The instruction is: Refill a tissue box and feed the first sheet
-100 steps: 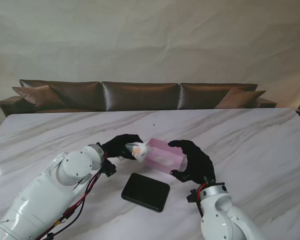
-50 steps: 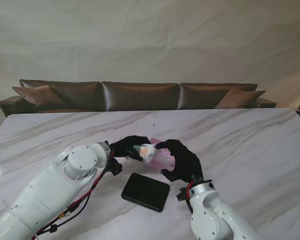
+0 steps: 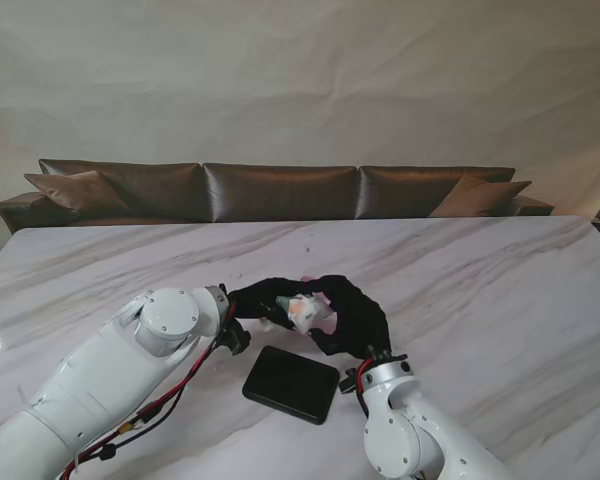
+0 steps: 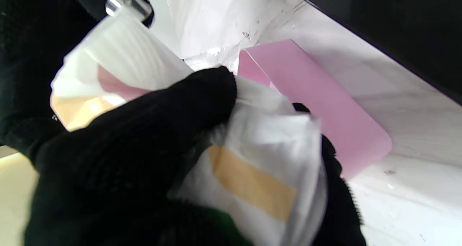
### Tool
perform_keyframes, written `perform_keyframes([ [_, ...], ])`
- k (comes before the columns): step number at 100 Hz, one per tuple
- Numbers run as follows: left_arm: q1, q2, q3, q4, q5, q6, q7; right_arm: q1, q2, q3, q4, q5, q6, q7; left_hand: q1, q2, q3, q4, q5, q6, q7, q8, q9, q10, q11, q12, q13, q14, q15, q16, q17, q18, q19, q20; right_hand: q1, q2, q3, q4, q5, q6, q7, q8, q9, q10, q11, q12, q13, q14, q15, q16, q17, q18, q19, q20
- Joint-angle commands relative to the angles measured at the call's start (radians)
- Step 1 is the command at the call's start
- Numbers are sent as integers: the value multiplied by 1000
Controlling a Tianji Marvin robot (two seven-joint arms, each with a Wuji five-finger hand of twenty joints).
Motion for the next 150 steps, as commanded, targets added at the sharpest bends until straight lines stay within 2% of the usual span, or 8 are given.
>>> perform_keyframes([
  [1, -8, -13, 6, 10, -13, -7, -24, 7, -10, -6, 6, 0, 4, 1, 70, 98, 19, 46, 13, 1, 40, 0, 14, 3, -7, 20, 160, 28, 76, 21, -5, -352, 2714, 22, 2, 19, 10, 10, 25, -62, 20, 15, 34, -58, 27, 33, 35, -37, 67, 34, 14, -68, 47, 21],
  [22, -28, -21, 26, 31, -48, -20, -43, 17, -21, -14, 25, 17, 5, -29, 75, 107, 0, 44, 11, 7, 37, -11, 13, 12, -14, 24, 157, 31, 68, 19, -7, -353, 2700, 23, -40, 144, -10, 17, 212, -116, 95, 76, 202, -115, 62, 96, 102, -58, 193, 96, 66, -90, 105, 29],
  [29, -31, -25, 31, 37, -60, -27, -46, 18, -28, -15, 31, 33, -1, -44, 72, 111, -3, 44, 10, 9, 34, -15, 13, 15, -16, 23, 156, 31, 65, 17, -8, -354, 2696, 23, -23, 138, -27, -89, 274, -159, 193, -39, 330, -124, 59, 140, 147, -61, 216, 107, 99, -89, 131, 23],
  [52, -34, -35, 38, 50, -80, -35, -36, 18, -44, -13, 30, 88, -11, -68, 36, 139, -57, 43, 0, 27, -9, -95, -5, 39, -62, 23, 95, 107, -1, -8, -19, -346, 2619, 15, -36, 123, -43, -102, 511, -68, 346, -130, 709, -4, 113, 300, 352, -35, 298, 137, 267, -42, 244, 39],
  [64, -19, -38, 27, 42, -69, -42, -3, 9, -44, -6, 9, 93, 13, -58, -57, 164, -165, 40, -30, 39, -56, -207, -59, 42, -112, 2, -20, 169, -85, -34, -46, -222, 2497, -75, -34, 112, -27, -104, 545, 36, 355, -109, 770, 51, 160, 357, 430, -13, 329, 150, 337, -4, 287, 40],
  [81, 5, -37, 6, 33, -48, -71, 37, -4, -36, 7, -23, 94, 38, -25, -182, 240, -198, 93, -71, 87, -200, -298, -175, 18, -159, -183, -268, 249, -344, -193, -491, 197, 2248, -71, -35, 115, 4, -80, 555, 90, 341, -24, 794, 78, 156, 423, 456, 3, 339, 162, 360, 21, 311, 29],
  [95, 25, -34, -12, 23, -29, -95, 64, -12, -34, 17, -44, 92, 74, -11, -270, 310, -257, 166, -97, 112, -274, -324, -203, 22, -223, -233, -364, 268, -442, -279, -710, 298, 2146, -31, -37, 91, 23, -74, 563, 103, 335, -1, 813, 85, 155, 439, 475, 8, 348, 165, 373, 27, 327, 29],
  [150, 127, -50, -79, -42, 214, -171, 372, -22, -84, 39, -106, 230, 245, -60, -360, 268, -311, 120, -89, 126, -361, -415, -161, 31, -255, -267, -337, 262, -387, -273, -651, 109, 2301, 59, -20, 70, 29, -57, 577, 130, 319, 20, 830, 112, 151, 452, 486, 30, 363, 166, 380, 43, 354, 24],
])
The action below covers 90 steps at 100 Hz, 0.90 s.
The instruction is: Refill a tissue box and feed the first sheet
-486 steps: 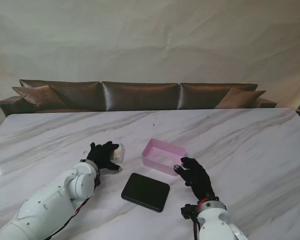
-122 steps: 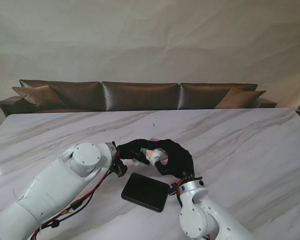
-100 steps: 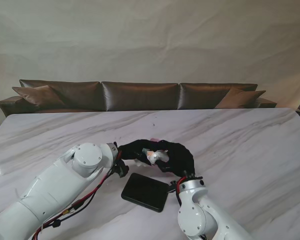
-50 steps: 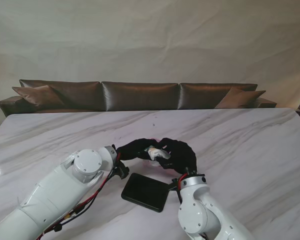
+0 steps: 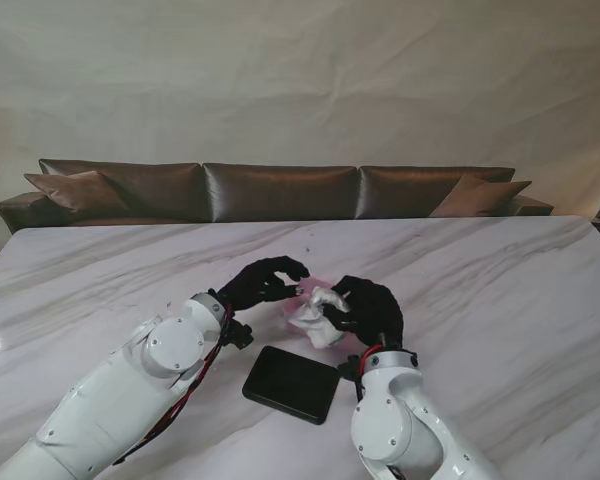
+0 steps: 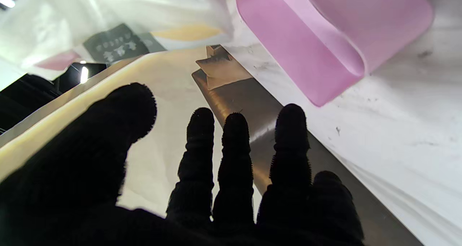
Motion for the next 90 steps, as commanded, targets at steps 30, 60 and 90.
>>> perform_keyframes([
  [30, 39, 2, 2, -59, 130, 29, 39, 70, -47, -13, 71, 64, 55, -42, -95, 107, -266, -138, 53, 21, -6, -45, 125, 14, 32, 17, 200, 20, 184, 102, 243, -246, 2417, -64, 30, -9, 61, 35, 74, -49, 107, 47, 56, 32, 27, 14, 21, 33, 50, 10, 11, -25, 70, -6],
  [60, 76, 6, 14, -97, 429, 88, 231, 127, -79, -17, 152, 117, 108, -83, -81, 84, -271, -113, -25, 20, -10, -51, 83, -20, 38, 26, 194, 0, 190, 104, 242, -249, 2424, -85, 39, -16, 60, 37, 76, -35, 104, 43, 65, 42, 30, 9, 33, 40, 56, 5, 23, -23, 81, -12],
  [90, 62, 6, 77, -82, 543, 74, 299, 165, -102, -23, 186, 182, 120, -99, -113, 57, -221, -141, -54, 26, -19, -68, 59, -30, 24, 8, 197, -15, 190, 104, 270, -276, 2446, -79, 46, -14, 55, 40, 82, -26, 105, 33, 68, 52, 29, -2, 36, 47, 54, -2, 26, -13, 85, -21],
])
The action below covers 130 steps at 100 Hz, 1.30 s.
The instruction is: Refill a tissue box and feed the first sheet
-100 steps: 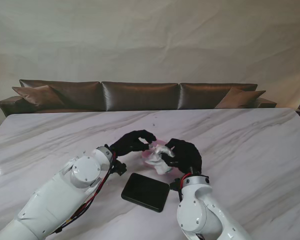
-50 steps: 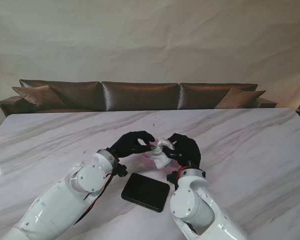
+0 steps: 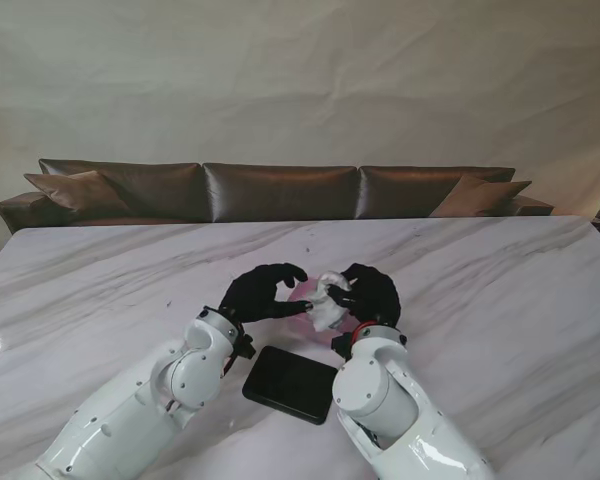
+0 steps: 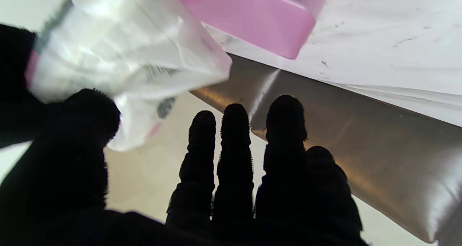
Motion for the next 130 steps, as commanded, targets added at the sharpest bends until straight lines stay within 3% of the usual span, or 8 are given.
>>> perform_keyframes([
  [1, 0, -1, 14, -13, 23, -3, -2, 11, -10, 0, 3, 5, 8, 7, -34, -19, 18, -40, -30, 6, -9, -18, -56, -33, 3, -8, -16, 37, 8, 11, 36, -222, 2446, -4, 45, -14, 55, 40, 67, -48, 98, 28, 57, 39, 29, -3, 27, 32, 45, -3, 17, -32, 62, -8],
  [25, -8, -1, 50, -12, 82, 32, 31, 35, -27, 0, 37, 50, 14, -12, -22, -26, 40, -35, -78, 15, -15, -30, -101, -39, 5, -11, -31, 14, 35, 37, 41, -244, 2468, -1, 51, -24, 56, 42, 70, -42, 101, 23, 59, 43, 32, -9, 32, 37, 45, -8, 23, -29, 66, -16],
  [39, -20, -1, 63, -3, 97, 51, 34, 36, -30, -2, 51, 62, -13, -21, -22, -53, 234, 80, -64, 5, 27, -32, -72, -46, 28, -17, 18, 0, 72, 45, 89, -265, 2505, -21, 50, -21, 57, 43, 71, -40, 101, 21, 59, 44, 33, -10, 34, 37, 46, -10, 25, -28, 68, -18],
  [48, -28, 1, 72, 1, 113, 69, 35, 27, -34, 0, 40, 82, -21, -32, -17, -69, 308, 112, -68, 0, 43, -31, -64, -56, 36, -20, 43, -15, 90, 44, 113, -282, 2516, -31, 51, -25, 58, 43, 72, -36, 102, 19, 61, 47, 35, -12, 37, 40, 47, -11, 30, -28, 70, -20],
  [59, -33, 1, 83, 3, 130, 94, 42, 23, -39, 3, 37, 95, -31, -47, -19, -78, 333, 102, -70, 0, 55, -31, -57, -59, 46, -22, 75, -27, 117, 47, 145, -306, 2533, -39, 53, -26, 58, 42, 73, -33, 103, 18, 61, 49, 36, -13, 38, 42, 49, -12, 31, -27, 72, -22],
  [75, -23, -1, 80, -9, 125, 137, 35, 18, -46, 11, 31, 105, -29, -72, -41, -28, 211, 14, -44, 19, 63, -35, -27, -43, 60, -14, 133, -5, 172, 45, 220, -356, 2563, -69, 54, -26, 61, 43, 73, -31, 104, 17, 62, 50, 37, -15, 39, 42, 50, -14, 32, -27, 74, -26],
  [86, -14, 0, 68, -19, 118, 159, 24, 5, -52, 17, 13, 120, -33, -96, -52, 2, 142, -11, -30, 26, 59, -38, -16, -37, 60, -12, 171, -40, 176, 34, 250, -373, 2571, -81, 57, -30, 62, 44, 74, -27, 105, 17, 62, 56, 39, -15, 41, 46, 53, -14, 33, -24, 77, -27],
  [130, -2, -22, 47, -6, -17, 114, 9, -22, -86, 13, -3, 174, -86, -210, -70, 96, 15, 1, 120, 44, 77, -38, 124, 14, 82, 2, 249, -3, 206, 27, 317, -356, 2617, -87, 57, -30, 65, 47, 73, -22, 106, 16, 63, 59, 43, -16, 42, 48, 58, -16, 35, -25, 82, -33],
])
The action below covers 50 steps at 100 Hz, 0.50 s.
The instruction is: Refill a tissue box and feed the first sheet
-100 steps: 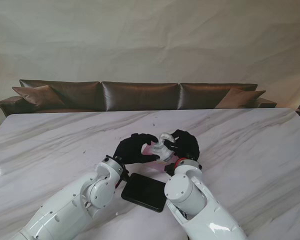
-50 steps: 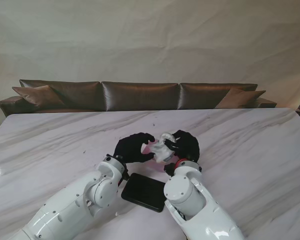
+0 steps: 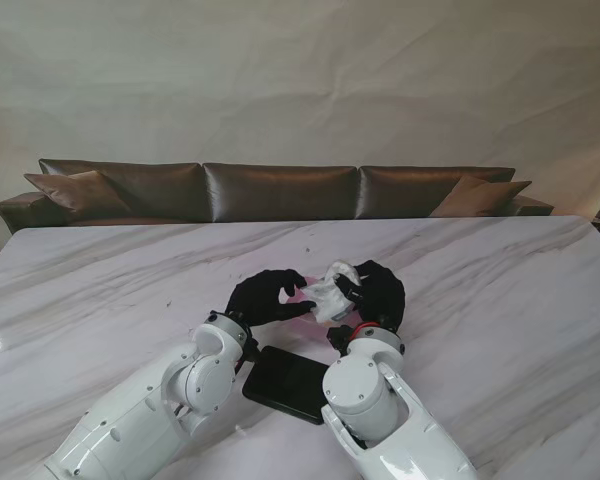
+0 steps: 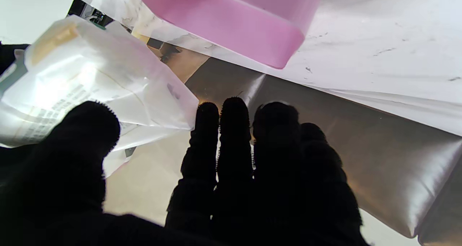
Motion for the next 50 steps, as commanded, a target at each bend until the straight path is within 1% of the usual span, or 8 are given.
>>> perform_keyframes([
  [1, 4, -12, 0, 4, -16, -10, -12, -3, -15, -4, 1, -5, -7, 12, -19, 34, -24, -8, 39, 18, 23, -14, 42, 20, 24, 13, 38, 100, 52, -7, 76, -278, 2618, -12, 45, -8, 65, 47, 50, -51, 86, 16, 52, 48, 21, -20, 26, 36, 52, -6, 21, -40, 65, -8],
  [16, 7, -8, -2, -5, -27, -14, -33, -4, -27, -7, 1, 26, -17, -16, -21, 36, -27, 7, 62, 17, 22, -15, 66, 22, 22, 14, 55, 98, 59, -11, 90, -276, 2625, -17, 47, -7, 66, 48, 49, -49, 86, 17, 52, 50, 22, -21, 26, 36, 53, -7, 22, -39, 67, -10],
  [30, 15, 0, -16, -18, -23, 8, -59, -10, -27, -7, -3, 28, -25, -18, -37, 46, -50, 5, 57, 30, 8, -23, 59, 27, 13, 12, 54, 99, 59, -14, 94, -282, 2625, -22, 48, -8, 66, 49, 49, -50, 86, 18, 53, 50, 23, -21, 27, 37, 55, -7, 21, -40, 69, -11],
  [33, 17, 3, -21, -22, -21, 14, -66, -12, -25, -7, -5, 27, -25, -15, -28, 55, -81, -1, 59, 32, -4, -30, 57, 29, 8, 12, 53, 100, 58, -16, 94, -283, 2626, -26, 49, -8, 67, 49, 50, -51, 87, 18, 53, 51, 23, -21, 27, 37, 55, -7, 22, -39, 69, -11],
  [41, 25, 11, -39, -36, -11, 37, -86, -18, -20, -4, -8, 21, -29, -7, -39, 67, -104, -6, 54, 36, -7, -32, 50, 33, 4, 12, 51, 102, 58, -16, 94, -283, 2627, -28, 49, -9, 67, 50, 50, -50, 87, 18, 53, 51, 23, -21, 26, 37, 56, -7, 22, -39, 70, -12],
  [42, 26, 12, -41, -38, -10, 40, -88, -19, -20, -4, -8, 20, -29, -7, -24, 76, -138, -3, 54, 37, -8, -33, 50, 33, 3, 13, 51, 102, 58, -16, 94, -283, 2627, -29, 49, -9, 68, 50, 50, -50, 87, 19, 53, 51, 23, -21, 26, 37, 56, -7, 22, -39, 70, -12],
  [44, 29, 14, -45, -43, -7, 48, -94, -20, -19, -4, -10, 18, -30, -6, -15, 84, -166, -1, 53, 39, -10, -35, 48, 34, 2, 13, 51, 102, 57, -16, 93, -283, 2627, -31, 50, -10, 68, 50, 50, -51, 86, 19, 53, 51, 23, -21, 26, 37, 56, -7, 22, -39, 70, -12],
  [50, 36, 19, -59, -57, -7, 67, -114, -24, -17, -2, -13, 13, -33, -6, -25, 100, -185, 1, 53, 43, -13, -36, 45, 38, -1, 13, 45, 107, 55, -15, 90, -283, 2625, -32, 48, -9, 69, 51, 50, -52, 86, 19, 53, 49, 23, -22, 26, 37, 56, -8, 22, -39, 70, -13],
])
